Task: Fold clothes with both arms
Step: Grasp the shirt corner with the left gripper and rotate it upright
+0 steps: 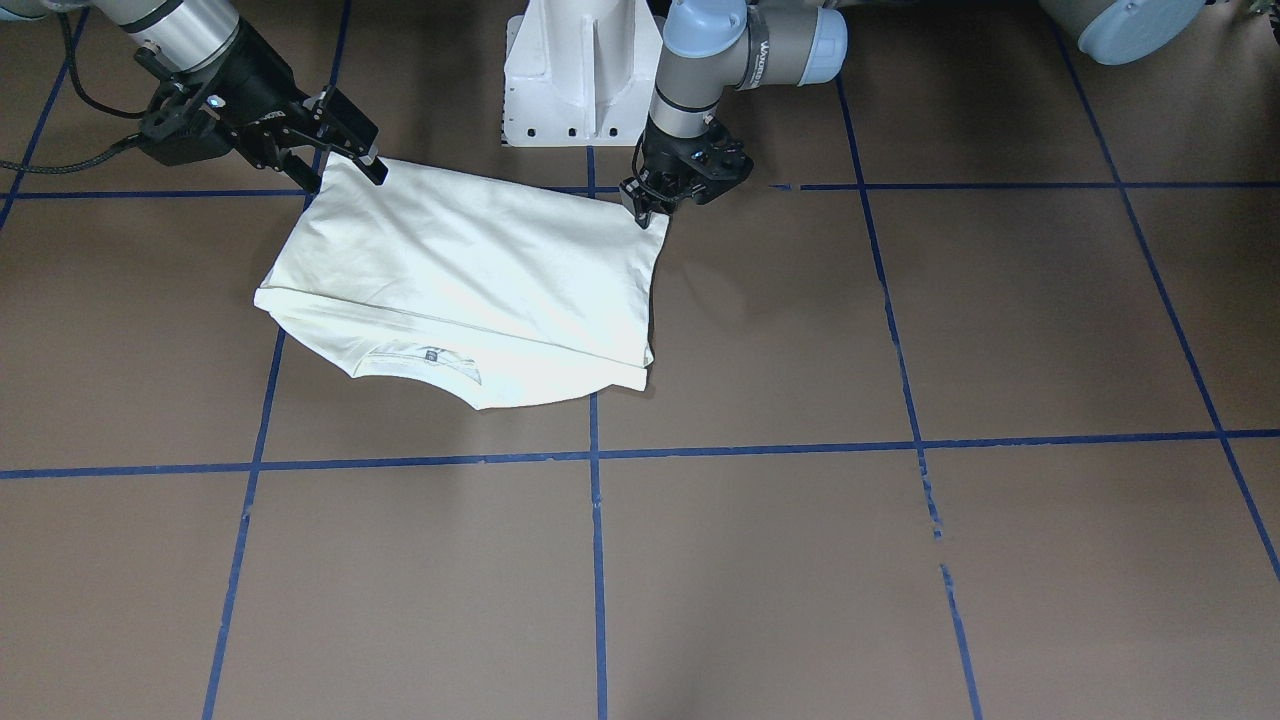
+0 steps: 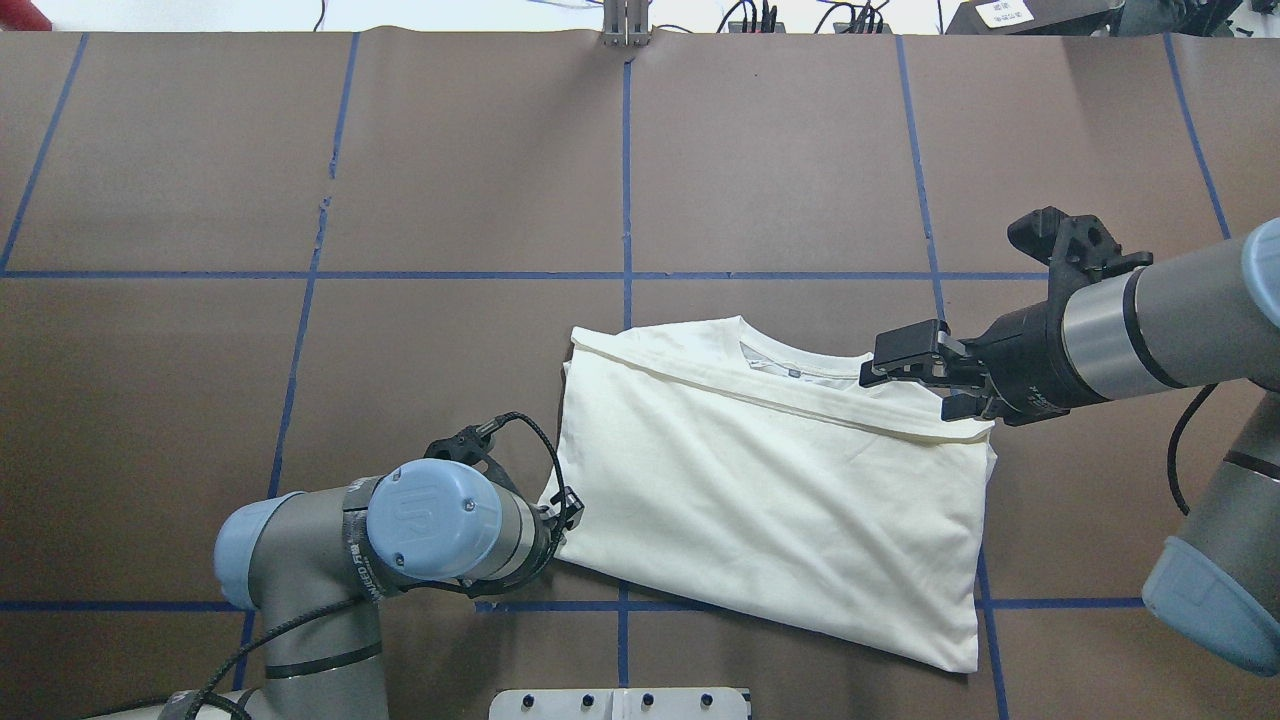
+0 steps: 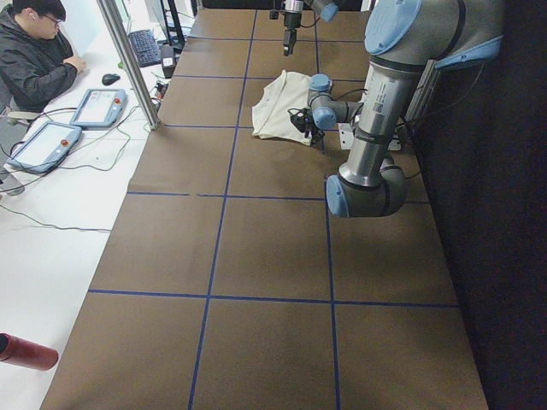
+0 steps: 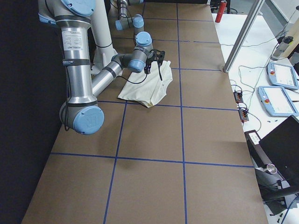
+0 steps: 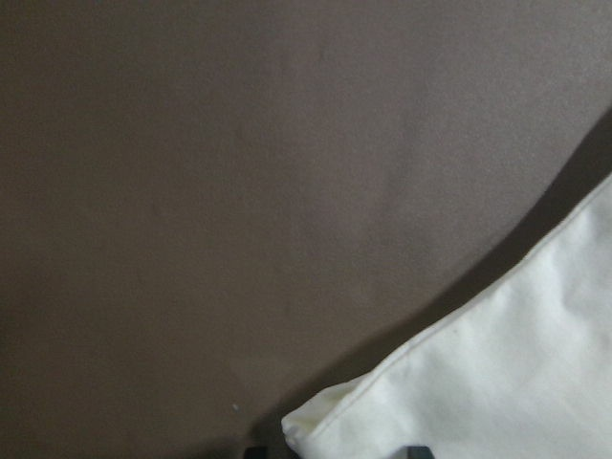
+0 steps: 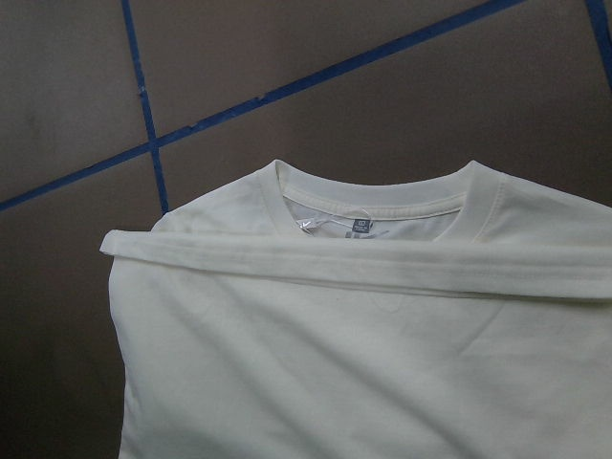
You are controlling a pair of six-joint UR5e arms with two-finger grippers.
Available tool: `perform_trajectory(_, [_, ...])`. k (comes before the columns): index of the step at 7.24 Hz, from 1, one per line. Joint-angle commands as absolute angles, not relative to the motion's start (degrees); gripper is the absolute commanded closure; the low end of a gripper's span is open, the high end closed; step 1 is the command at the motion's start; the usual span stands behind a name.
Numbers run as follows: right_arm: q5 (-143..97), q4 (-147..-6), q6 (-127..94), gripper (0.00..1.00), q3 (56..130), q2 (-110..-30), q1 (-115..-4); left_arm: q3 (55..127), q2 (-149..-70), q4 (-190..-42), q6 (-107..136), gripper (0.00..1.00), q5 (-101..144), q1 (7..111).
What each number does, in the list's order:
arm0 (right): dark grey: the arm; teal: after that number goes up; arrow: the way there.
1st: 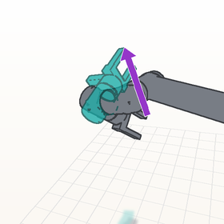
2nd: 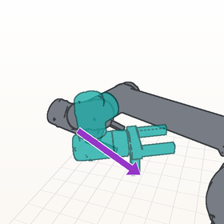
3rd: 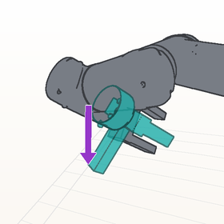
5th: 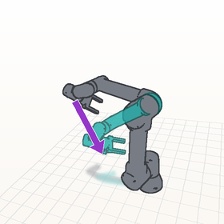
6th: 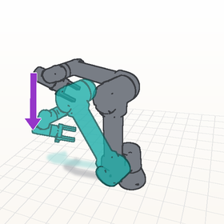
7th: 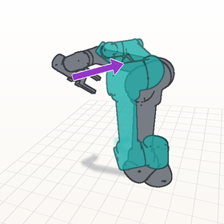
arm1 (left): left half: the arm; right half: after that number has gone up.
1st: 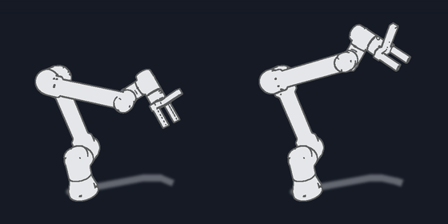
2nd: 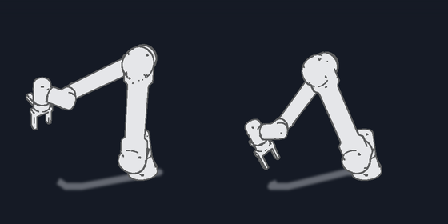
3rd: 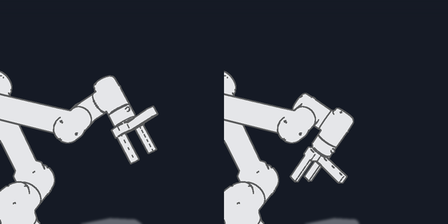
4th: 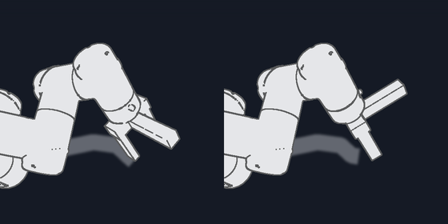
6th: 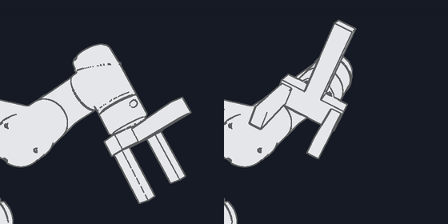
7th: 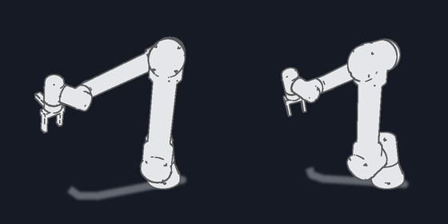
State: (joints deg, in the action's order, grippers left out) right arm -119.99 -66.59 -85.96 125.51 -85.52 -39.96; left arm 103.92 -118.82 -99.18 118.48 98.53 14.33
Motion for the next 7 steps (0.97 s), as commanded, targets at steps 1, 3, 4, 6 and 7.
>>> perform_trajectory(1, [-119.97,-66.62,-85.96,0.00,125.51,-85.52,-39.99,103.89,-119.18,-98.09,118.39,1.00,98.53,14.33])
perform_trajectory(3, [-119.97,-66.62,-85.96,0.00,125.51,-85.69,-40.08,104.06,-119.18,-98.00,118.21,1.00,98.53,15.02])
perform_trajectory(4, [-120.06,-66.62,-85.96,0.00,125.51,-85.69,-40.08,104.06,-119.27,-97.21,117.60,1.00,98.61,17.29])
perform_trajectory(6, [-120.32,-66.62,-86.04,0.00,125.60,-85.87,-40.17,103.80,-119.44,-95.19,114.02,1.00,98.44,23.96])
perform_trajectory(7, [-120.32,-66.62,-86.04,0.00,125.68,-85.96,-40.25,102.06,-120.66,-95.27,110.86,1.00,97.31,27.39])
